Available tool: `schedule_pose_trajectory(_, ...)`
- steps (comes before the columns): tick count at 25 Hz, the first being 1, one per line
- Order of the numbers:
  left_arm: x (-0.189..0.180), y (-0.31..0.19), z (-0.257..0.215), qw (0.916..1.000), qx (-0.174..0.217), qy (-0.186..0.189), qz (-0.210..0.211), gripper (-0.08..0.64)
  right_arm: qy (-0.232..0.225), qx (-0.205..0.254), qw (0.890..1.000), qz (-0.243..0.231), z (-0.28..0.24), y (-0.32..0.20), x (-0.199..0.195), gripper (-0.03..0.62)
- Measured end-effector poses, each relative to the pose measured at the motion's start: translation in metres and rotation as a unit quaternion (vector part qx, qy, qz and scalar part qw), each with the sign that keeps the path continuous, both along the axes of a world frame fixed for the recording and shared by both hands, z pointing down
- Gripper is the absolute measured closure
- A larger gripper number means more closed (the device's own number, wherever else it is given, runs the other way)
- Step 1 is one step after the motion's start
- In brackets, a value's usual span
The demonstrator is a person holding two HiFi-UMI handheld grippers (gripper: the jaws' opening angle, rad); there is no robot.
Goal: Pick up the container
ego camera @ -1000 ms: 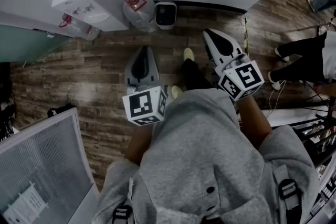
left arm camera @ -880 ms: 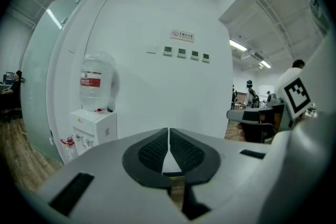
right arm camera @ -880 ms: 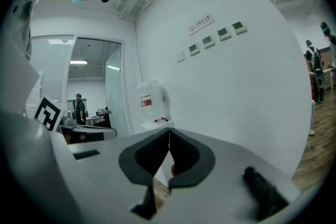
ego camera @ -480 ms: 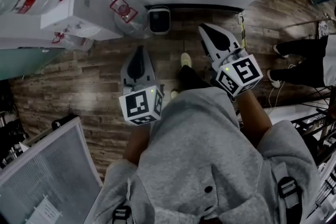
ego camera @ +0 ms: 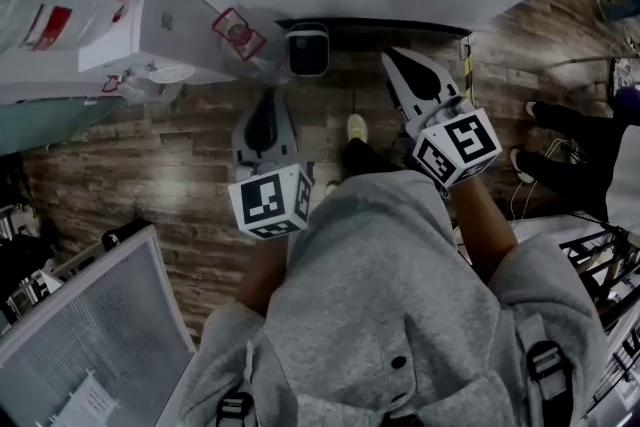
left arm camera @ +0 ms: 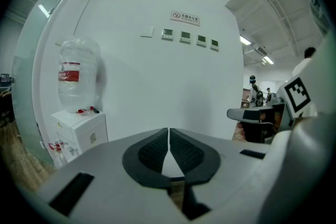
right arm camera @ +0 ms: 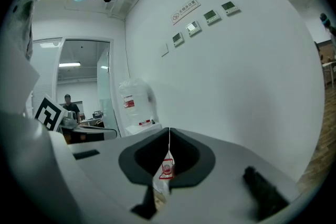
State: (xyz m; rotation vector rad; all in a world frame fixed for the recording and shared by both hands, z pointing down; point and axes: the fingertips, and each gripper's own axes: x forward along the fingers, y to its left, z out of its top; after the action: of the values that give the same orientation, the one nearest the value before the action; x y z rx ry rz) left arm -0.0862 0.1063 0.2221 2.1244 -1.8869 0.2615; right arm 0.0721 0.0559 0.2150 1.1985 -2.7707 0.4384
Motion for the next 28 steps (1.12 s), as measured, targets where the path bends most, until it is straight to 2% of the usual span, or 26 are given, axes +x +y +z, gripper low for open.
schedule_pose_trajectory(14, 0.018, -0.059, -0.008, 0.9995, 0.004, -0.025, -0.017, 0.535, -0.030, 0.002, 0.999, -0.027, -0.002, -0.066, 0.008, 0.568)
schedule_pose_trajectory(28, 0.033, -0.090, -0.003, 0.9994, -0.005, -0.030, -0.019, 0.536, -0.037, -0.004, 0.999, -0.039, -0.003, -0.098, 0.016, 0.568)
